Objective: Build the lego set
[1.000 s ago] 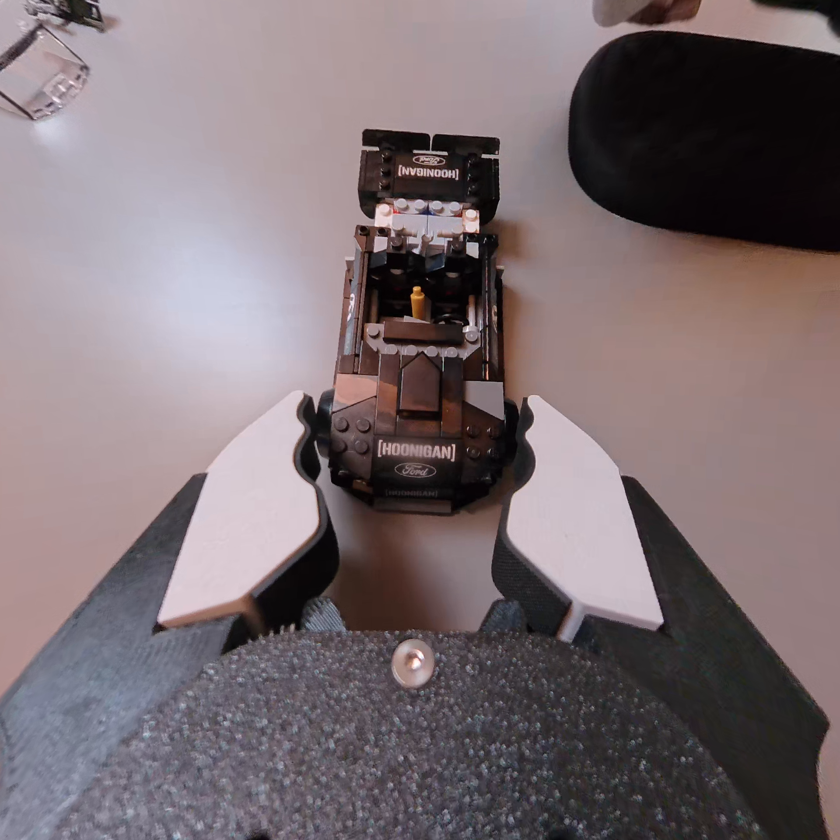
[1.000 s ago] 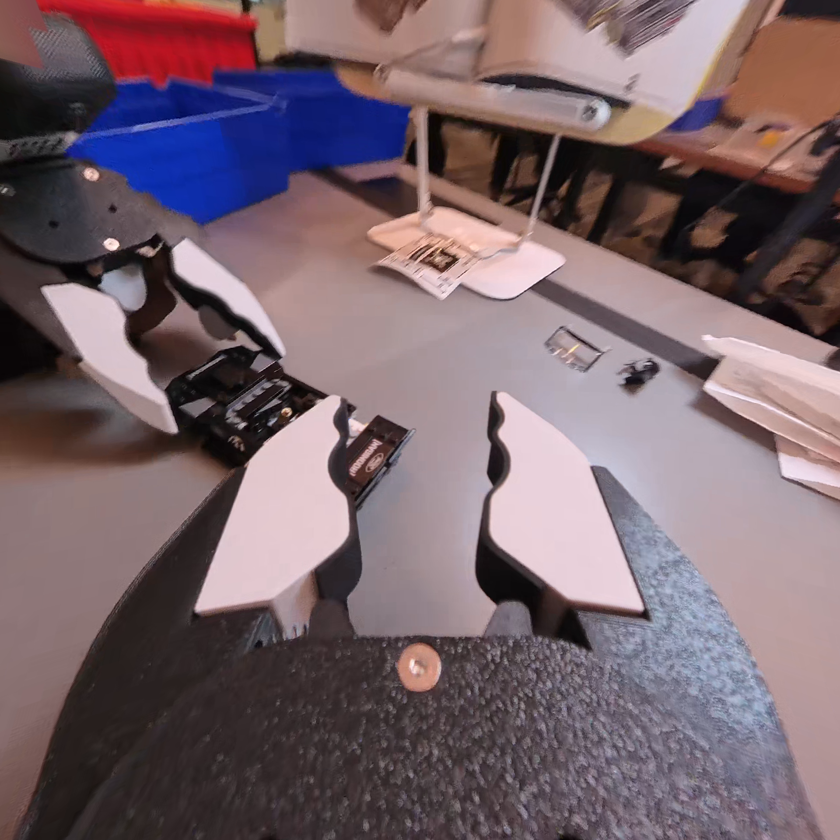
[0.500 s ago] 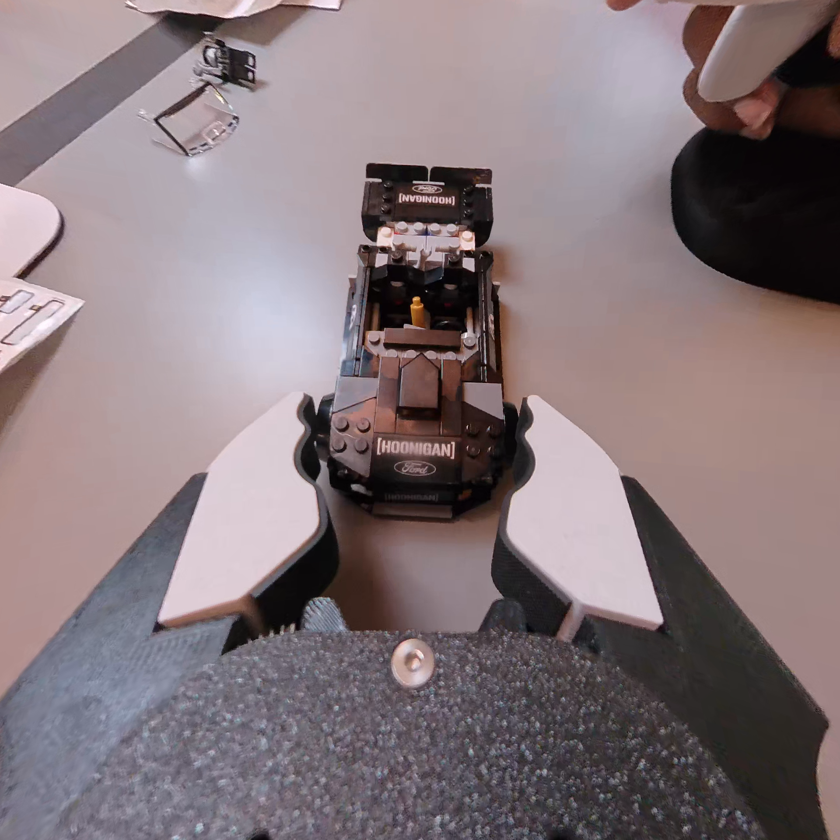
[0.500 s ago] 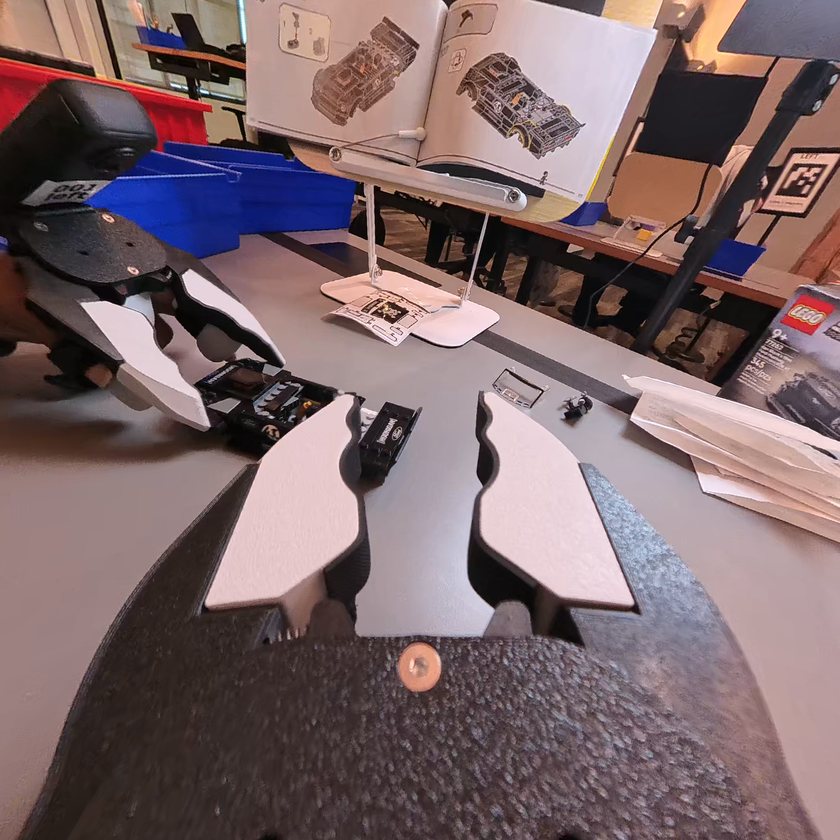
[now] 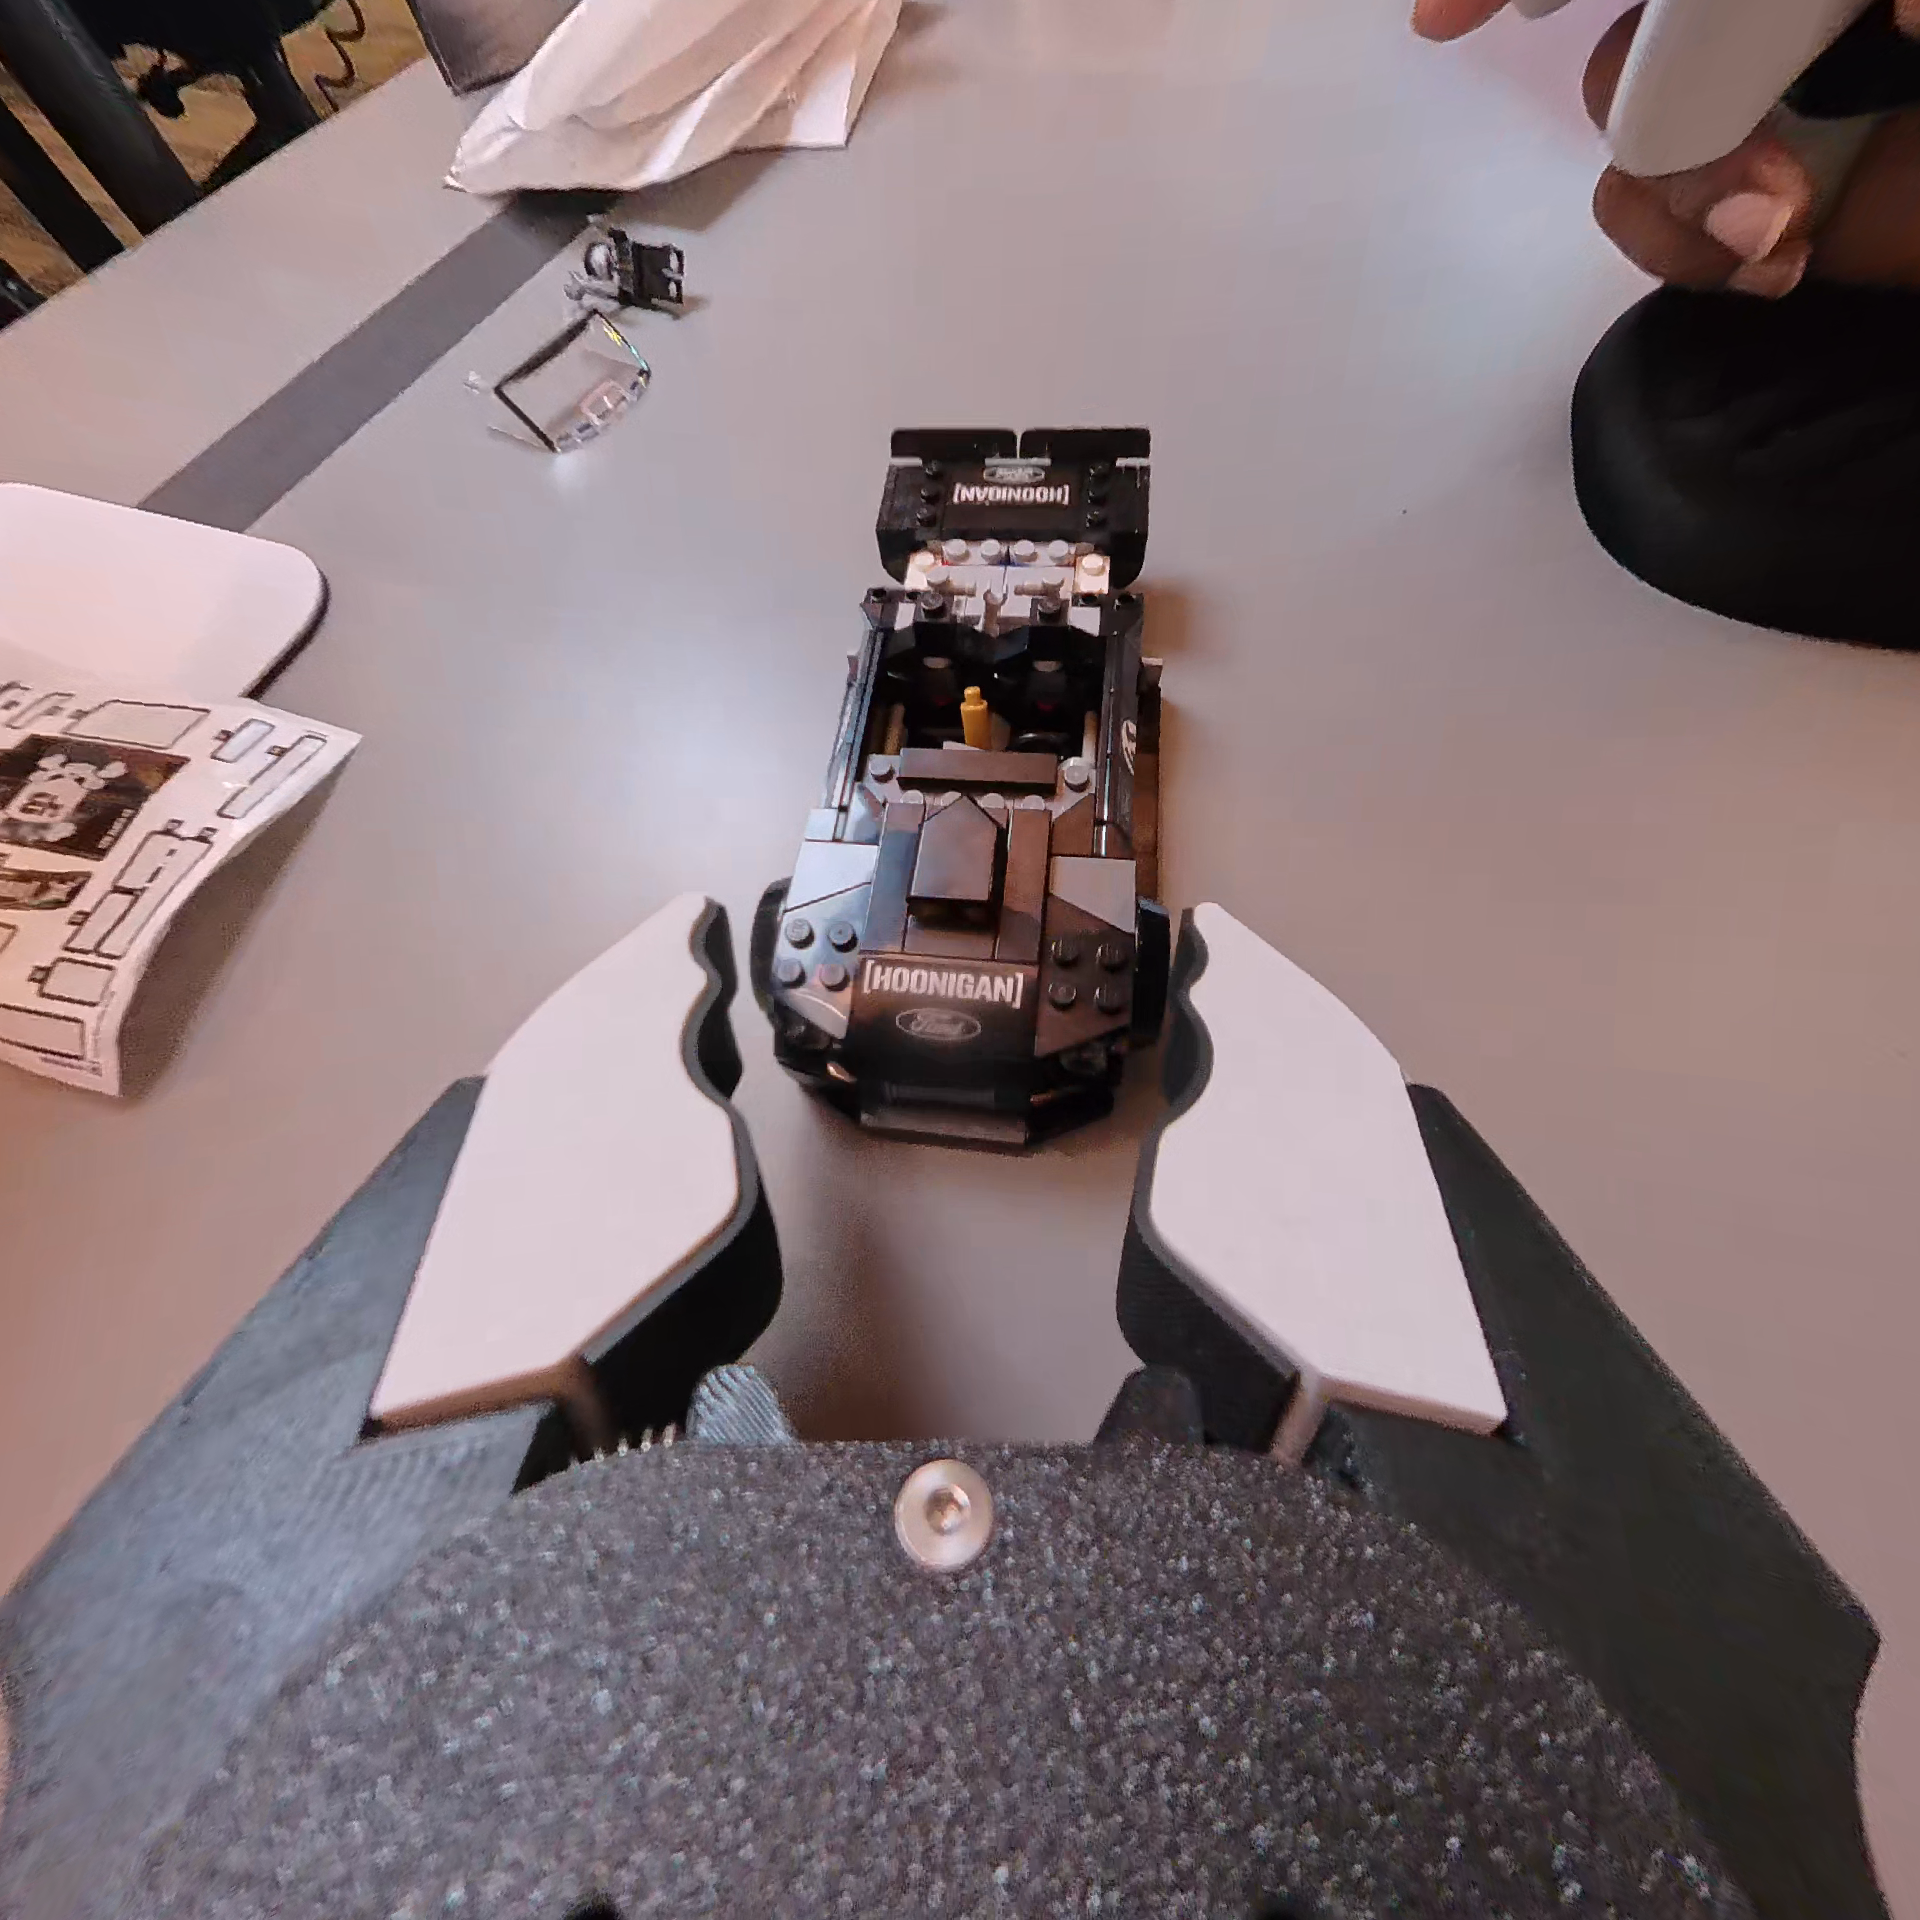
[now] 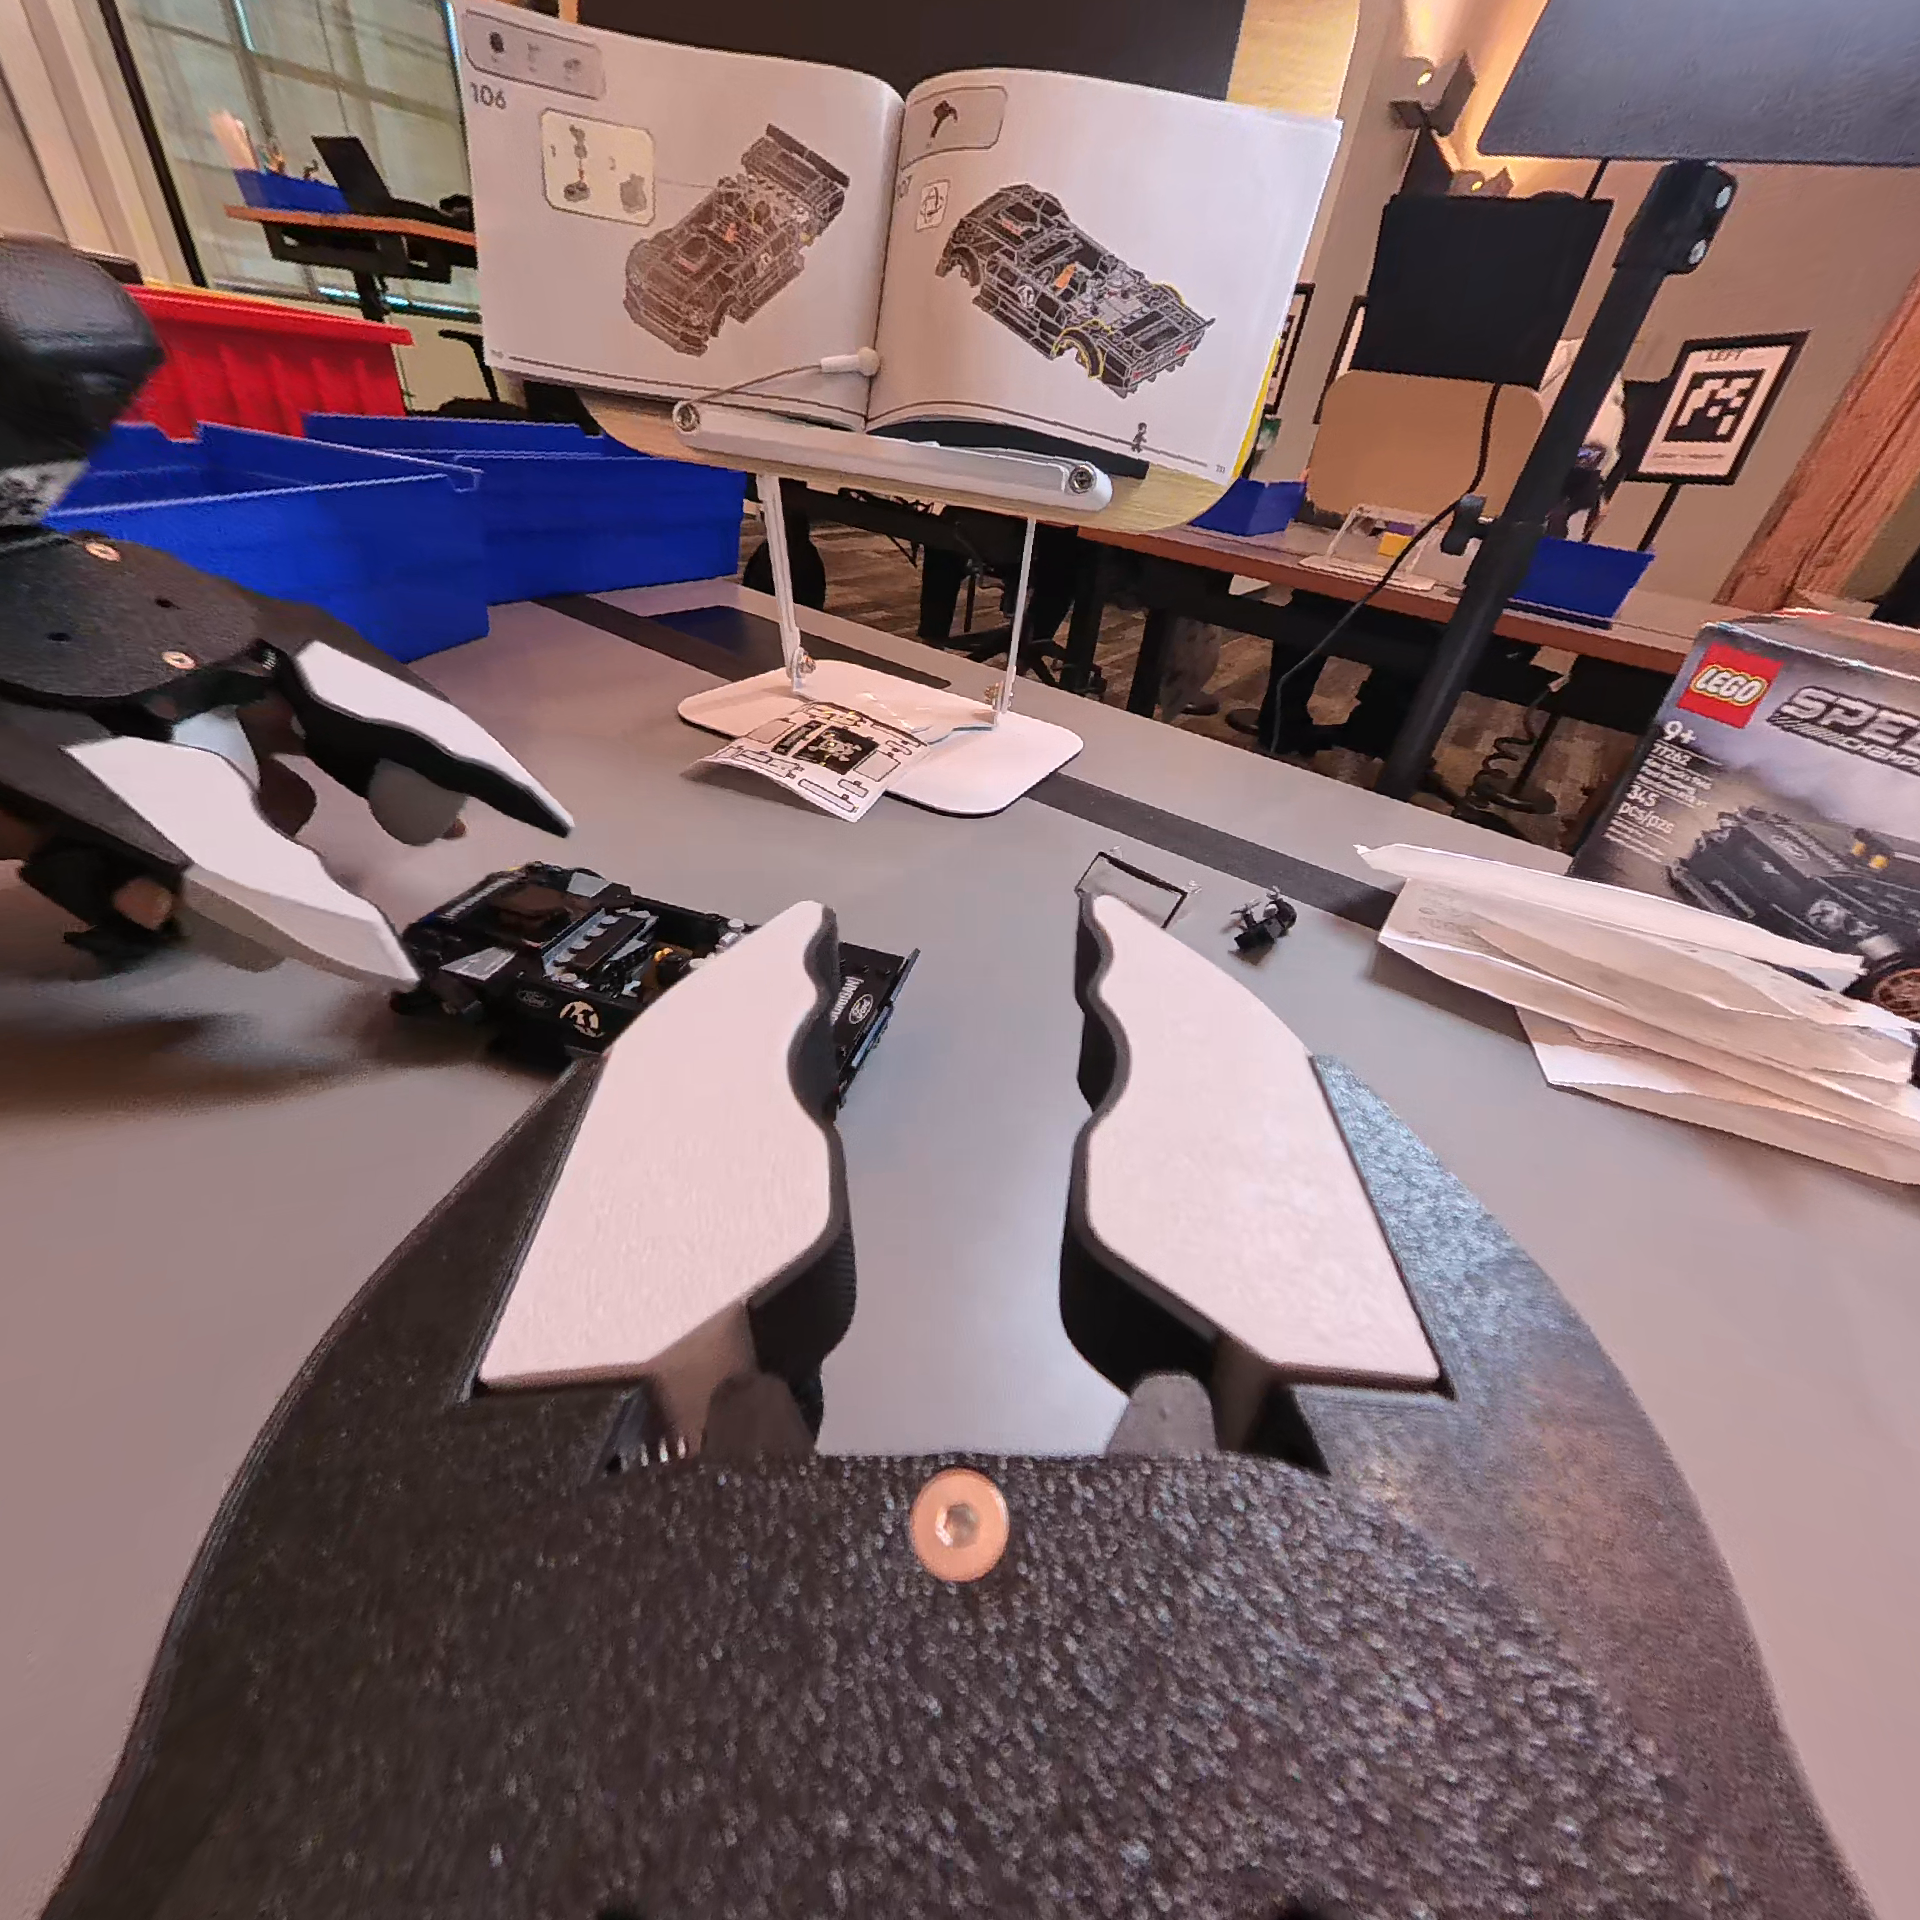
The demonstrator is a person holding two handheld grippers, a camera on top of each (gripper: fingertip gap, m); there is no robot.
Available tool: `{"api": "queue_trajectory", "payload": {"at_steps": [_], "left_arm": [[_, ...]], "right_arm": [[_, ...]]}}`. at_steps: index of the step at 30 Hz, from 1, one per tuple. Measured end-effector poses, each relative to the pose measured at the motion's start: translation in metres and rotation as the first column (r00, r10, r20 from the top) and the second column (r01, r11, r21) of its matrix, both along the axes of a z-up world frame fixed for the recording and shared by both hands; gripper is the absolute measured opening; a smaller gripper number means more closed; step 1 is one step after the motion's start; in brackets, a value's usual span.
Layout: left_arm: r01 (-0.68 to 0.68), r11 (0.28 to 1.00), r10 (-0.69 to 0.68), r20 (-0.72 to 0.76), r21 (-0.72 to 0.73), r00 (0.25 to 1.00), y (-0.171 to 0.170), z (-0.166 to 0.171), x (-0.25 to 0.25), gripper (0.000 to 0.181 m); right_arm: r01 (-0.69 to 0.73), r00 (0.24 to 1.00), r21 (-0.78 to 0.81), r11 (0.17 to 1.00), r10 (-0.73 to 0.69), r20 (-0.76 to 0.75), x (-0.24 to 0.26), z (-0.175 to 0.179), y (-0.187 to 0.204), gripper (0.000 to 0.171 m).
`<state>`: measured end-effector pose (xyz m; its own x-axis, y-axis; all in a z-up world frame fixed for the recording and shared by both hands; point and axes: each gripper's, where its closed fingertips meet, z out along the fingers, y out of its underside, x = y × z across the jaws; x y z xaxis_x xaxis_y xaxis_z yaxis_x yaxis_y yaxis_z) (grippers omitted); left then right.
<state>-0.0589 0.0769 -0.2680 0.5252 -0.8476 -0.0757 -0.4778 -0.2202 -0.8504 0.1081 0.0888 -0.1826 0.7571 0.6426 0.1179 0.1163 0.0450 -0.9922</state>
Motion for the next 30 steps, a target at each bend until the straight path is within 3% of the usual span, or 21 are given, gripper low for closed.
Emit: {"api": "queue_trajectory", "payload": {"at_steps": [3, 7, 10, 12, 18, 24, 30], "left_arm": [[-0.014, 0.999, 0.010, 0.081, 0.053, 0.997, 0.000, 0.019, -0.002, 0.075], [-0.086, 0.982, 0.039, 0.267, 0.169, 0.963, 0.004, 0.066, -0.011, 0.044], [-0.111, 0.984, 0.053, 0.360, 0.141, 0.932, -0.001, 0.083, -0.021, 0.009], [-0.138, 0.980, 0.071, 0.396, 0.145, 0.916, 0.000, 0.089, -0.026, 0.002], [-0.231, 0.963, 0.169, 0.365, 0.135, 0.916, 0.018, 0.077, -0.044, 0.000], [-0.205, 0.973, 0.152, 0.372, 0.108, 0.916, 0.018, 0.071, -0.042, 0.000], [-0.153, 0.977, 0.097, 0.334, 0.147, 0.938, 0.011, 0.068, -0.029, 0.002]], "right_arm": [[0.015, 1.000, 0.012, 1.000, -0.015, 0.018, 0.000, 0.000, 0.001, 0.044], [0.030, 0.998, 0.034, 0.999, -0.032, 0.045, -0.002, 0.000, 0.001, 0.045], [0.018, 0.999, 0.050, 0.999, -0.020, 0.028, -0.006, 0.005, 0.001, 0.044], [-0.002, 1.000, 0.074, 0.997, 0.000, 0.016, -0.014, 0.013, 0.003, 0.039], [0.003, 1.000, 0.105, 0.994, -0.001, -0.022, -0.041, 0.034, 0.033, 0.000], [-0.030, 0.996, 0.222, 0.975, 0.049, -0.080, -0.081, 0.092, 0.061, 0.000], [-0.013, 0.999, 0.264, 0.965, 0.025, -0.041, -0.129, 0.123, 0.115, 0.000]]}}
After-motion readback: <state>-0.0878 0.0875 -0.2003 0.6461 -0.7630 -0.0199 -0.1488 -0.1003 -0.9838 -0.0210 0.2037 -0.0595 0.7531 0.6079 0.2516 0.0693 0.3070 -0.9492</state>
